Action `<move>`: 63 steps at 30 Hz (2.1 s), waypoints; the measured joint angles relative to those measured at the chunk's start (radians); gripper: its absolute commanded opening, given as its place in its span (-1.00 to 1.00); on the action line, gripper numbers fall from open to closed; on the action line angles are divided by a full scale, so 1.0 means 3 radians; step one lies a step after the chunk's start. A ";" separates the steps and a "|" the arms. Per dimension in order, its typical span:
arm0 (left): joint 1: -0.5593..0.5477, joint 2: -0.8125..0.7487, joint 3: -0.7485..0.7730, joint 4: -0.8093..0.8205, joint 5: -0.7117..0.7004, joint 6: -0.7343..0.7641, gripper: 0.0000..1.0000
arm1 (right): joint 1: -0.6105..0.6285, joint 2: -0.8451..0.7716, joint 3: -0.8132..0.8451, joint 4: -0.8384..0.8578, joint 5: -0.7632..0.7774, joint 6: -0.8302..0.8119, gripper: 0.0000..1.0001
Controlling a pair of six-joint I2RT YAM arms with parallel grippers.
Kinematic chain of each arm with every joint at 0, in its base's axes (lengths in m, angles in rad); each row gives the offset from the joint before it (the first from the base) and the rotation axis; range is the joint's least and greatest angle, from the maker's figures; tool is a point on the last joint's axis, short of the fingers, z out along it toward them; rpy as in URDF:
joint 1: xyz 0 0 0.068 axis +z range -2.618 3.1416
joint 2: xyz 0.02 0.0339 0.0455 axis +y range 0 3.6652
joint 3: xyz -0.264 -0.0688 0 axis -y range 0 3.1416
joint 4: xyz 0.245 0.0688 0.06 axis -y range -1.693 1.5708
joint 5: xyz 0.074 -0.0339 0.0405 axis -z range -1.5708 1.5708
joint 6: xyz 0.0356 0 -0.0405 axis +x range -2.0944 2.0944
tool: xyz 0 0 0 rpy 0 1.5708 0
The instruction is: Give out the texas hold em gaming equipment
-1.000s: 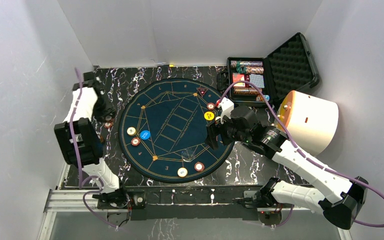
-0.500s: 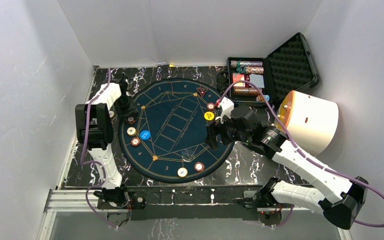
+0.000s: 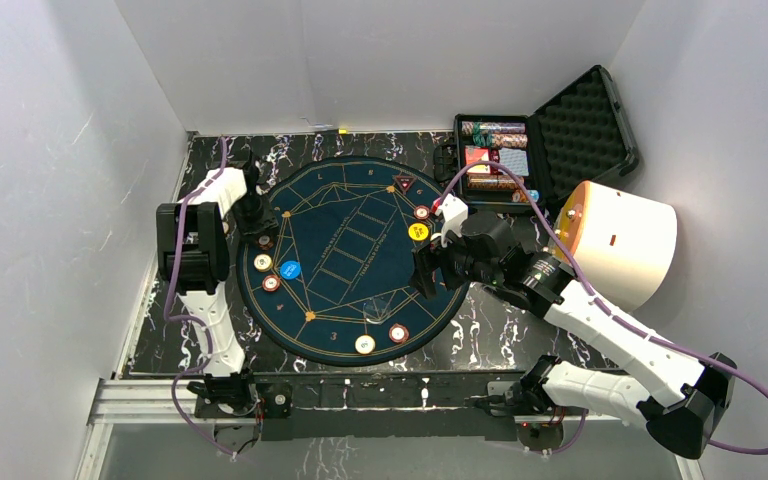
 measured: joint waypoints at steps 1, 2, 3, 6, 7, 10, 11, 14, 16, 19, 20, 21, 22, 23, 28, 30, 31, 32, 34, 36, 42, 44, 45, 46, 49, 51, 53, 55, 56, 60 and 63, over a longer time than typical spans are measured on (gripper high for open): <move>0.0000 0.0000 0.0000 0.0000 -0.0001 0.0001 -0.07 | 0.0000 0.0000 0.0000 0.0000 -0.0001 0.0000 0.97; 0.0000 0.0000 0.0000 0.0000 -0.0008 0.0004 0.05 | 0.0000 0.0000 0.0000 0.0000 -0.0001 0.0000 0.97; 0.0000 0.0000 0.0000 -0.0001 -0.0011 0.0014 0.11 | 0.0000 0.0000 0.0000 0.0000 -0.0001 0.0000 0.97; -0.0001 -0.0001 0.0015 -0.0017 -0.0019 0.0038 0.24 | 0.0000 0.0000 0.0000 0.0000 -0.0001 0.0000 0.97; -0.0005 -0.0003 0.0037 -0.0055 -0.0032 0.0047 0.26 | 0.0000 0.0000 0.0000 0.0000 -0.0001 0.0000 0.97; 0.0005 -0.0037 0.0130 -0.0206 -0.0098 0.0092 0.30 | 0.0000 0.0000 -0.0001 0.0000 -0.0001 0.0001 0.97; 0.0018 -0.0081 0.0156 -0.0254 -0.0126 0.0107 0.32 | 0.0000 -0.0001 -0.0001 0.0000 -0.0001 0.0000 0.97; 0.0116 -0.0366 0.0151 -0.0359 -0.0197 0.0140 0.34 | 0.0000 -0.0010 -0.0004 0.0001 -0.0003 0.0000 0.97; 0.0319 -0.0732 0.0008 -0.0309 -0.0195 0.0174 0.38 | 0.0003 -0.0027 -0.0006 0.0001 -0.0004 0.0001 0.97; 0.0874 -0.1335 -0.0388 -0.0205 -0.0188 0.0233 0.45 | 0.0020 -0.0070 -0.0009 0.0005 -0.0004 0.0003 0.97; 0.1039 -0.1457 -0.0493 -0.0178 -0.0189 0.0248 0.48 | 0.0025 -0.0084 -0.0009 0.0005 -0.0003 0.0003 0.97; 0.1241 -0.1570 -0.0607 -0.0158 -0.0215 0.0270 0.53 | 0.0033 -0.0093 -0.0009 0.0008 -0.0003 0.0003 0.97; 0.1415 -0.1647 -0.0712 -0.0139 -0.0247 0.0291 0.55 | 0.0042 -0.0103 -0.0009 0.0010 -0.0001 0.0004 0.97; 0.1536 -0.1690 -0.0813 -0.0122 -0.0291 0.0305 0.55 | 0.0047 -0.0109 -0.0009 0.0014 -0.0001 0.0004 0.97; 0.1631 -0.1572 -0.1078 -0.0038 -0.0286 0.0341 0.51 | 0.0065 -0.0113 -0.0011 0.0023 -0.0001 0.0004 0.97; 0.1630 -0.1447 -0.1086 0.0022 -0.0214 0.0350 0.51 | 0.0065 -0.0113 -0.0011 0.0023 -0.0001 0.0004 0.97; 0.1630 -0.1381 -0.1087 0.0062 -0.0169 0.0351 0.50 | 0.0066 -0.0113 -0.0011 0.0023 0.0000 0.0004 0.97; 0.1631 -0.1322 -0.1088 0.0100 -0.0140 0.0352 0.49 | 0.0066 -0.0113 -0.0011 0.0023 0.0001 0.0005 0.97; 0.1631 -0.1244 -0.1091 0.0154 -0.0092 0.0361 0.45 | 0.0066 -0.0113 -0.0011 0.0023 0.0001 0.0010 0.97; 0.1631 -0.1198 -0.1090 0.0184 -0.0071 0.0383 0.43 | 0.0066 -0.0113 -0.0011 0.0023 0.0003 0.0011 0.97; 0.1631 -0.1047 -0.1080 0.0221 -0.0053 0.0415 0.36 | 0.0066 -0.0113 -0.0011 0.0023 0.0004 0.0013 0.97; 0.1631 -0.0999 -0.1080 0.0231 -0.0047 0.0416 0.31 | 0.0066 -0.0113 -0.0011 0.0024 0.0004 0.0013 0.97; 0.1631 -0.0980 -0.1080 0.0237 -0.0045 0.0417 0.28 | 0.0066 -0.0112 -0.0011 0.0024 0.0005 0.0013 0.97; 0.1631 -0.0959 -0.1080 0.0243 -0.0045 0.0418 0.25 | 0.0066 -0.0112 -0.0011 0.0023 0.0008 0.0013 0.97; 0.1631 -0.0904 -0.1076 0.0249 -0.0046 0.0422 0.21 | 0.0066 -0.0112 -0.0011 0.0023 0.0013 0.0013 0.97; 0.1631 -0.0871 -0.1064 0.0247 -0.0046 0.0426 0.19 | 0.0066 -0.0112 -0.0011 0.0023 0.0013 0.0013 0.97; 0.1631 -0.0849 -0.1058 0.0253 -0.0046 0.0426 0.13 | 0.0066 -0.0111 -0.0011 0.0023 0.0013 0.0013 0.97; 0.1631 -0.0843 -0.1054 0.0253 -0.0047 0.0426 0.09 | 0.0066 -0.0109 -0.0011 0.0023 0.0013 0.0013 0.97; 0.1631 -0.0837 -0.1053 0.0256 -0.0047 0.0427 0.07 | 0.0066 -0.0109 -0.0011 0.0024 0.0013 0.0013 0.97; 0.1631 -0.0818 -0.1024 0.0249 -0.0050 0.0427 -0.03 | 0.0069 -0.0108 -0.0011 0.0024 0.0011 0.0013 0.97; 0.1631 -0.0816 -0.1010 0.0253 -0.0055 0.0427 -0.12 | 0.0069 -0.0108 -0.0011 0.0024 0.0011 0.0013 0.97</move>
